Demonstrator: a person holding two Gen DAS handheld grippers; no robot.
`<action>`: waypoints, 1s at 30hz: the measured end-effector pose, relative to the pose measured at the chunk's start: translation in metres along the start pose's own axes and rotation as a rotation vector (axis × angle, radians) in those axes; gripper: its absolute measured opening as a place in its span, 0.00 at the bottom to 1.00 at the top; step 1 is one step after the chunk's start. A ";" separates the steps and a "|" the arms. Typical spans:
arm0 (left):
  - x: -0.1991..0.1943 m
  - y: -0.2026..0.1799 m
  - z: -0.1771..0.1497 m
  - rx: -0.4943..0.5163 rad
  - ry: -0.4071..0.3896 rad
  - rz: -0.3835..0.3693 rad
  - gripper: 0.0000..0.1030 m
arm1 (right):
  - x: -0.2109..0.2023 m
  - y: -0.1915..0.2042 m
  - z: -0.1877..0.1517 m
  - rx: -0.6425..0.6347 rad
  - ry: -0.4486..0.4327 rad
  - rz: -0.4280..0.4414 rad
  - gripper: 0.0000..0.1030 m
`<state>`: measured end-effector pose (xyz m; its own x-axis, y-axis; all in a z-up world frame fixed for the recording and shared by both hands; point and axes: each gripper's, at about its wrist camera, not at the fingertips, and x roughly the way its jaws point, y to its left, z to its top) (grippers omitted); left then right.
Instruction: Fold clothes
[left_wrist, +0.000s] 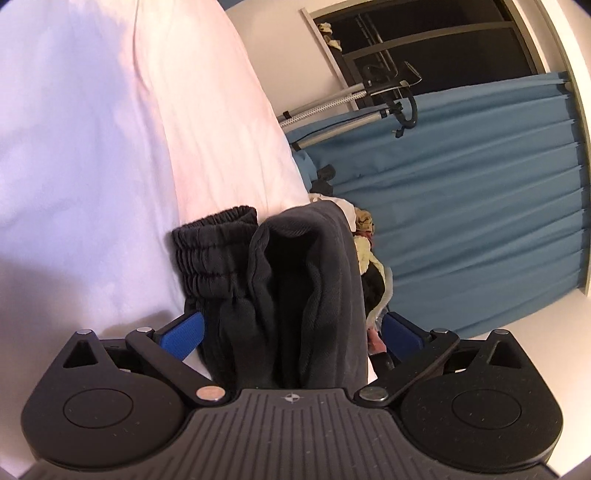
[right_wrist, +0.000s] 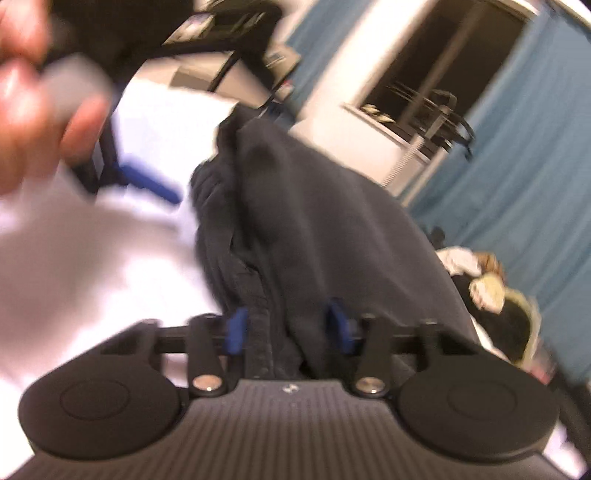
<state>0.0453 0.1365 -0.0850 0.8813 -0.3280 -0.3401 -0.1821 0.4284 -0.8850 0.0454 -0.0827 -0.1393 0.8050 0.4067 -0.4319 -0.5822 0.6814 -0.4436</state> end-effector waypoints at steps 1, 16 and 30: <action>0.002 0.001 0.000 0.000 0.006 0.000 0.99 | -0.003 -0.006 0.002 0.041 -0.008 -0.004 0.26; 0.039 0.019 -0.009 0.010 0.034 -0.143 1.00 | 0.004 -0.036 0.011 0.291 0.024 0.025 0.19; 0.083 0.017 -0.003 0.115 0.057 0.027 0.85 | -0.036 -0.043 0.023 0.352 -0.062 0.147 0.18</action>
<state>0.1143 0.1140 -0.1290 0.8501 -0.3608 -0.3836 -0.1515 0.5301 -0.8343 0.0442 -0.1130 -0.0869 0.7272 0.5446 -0.4178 -0.6261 0.7758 -0.0785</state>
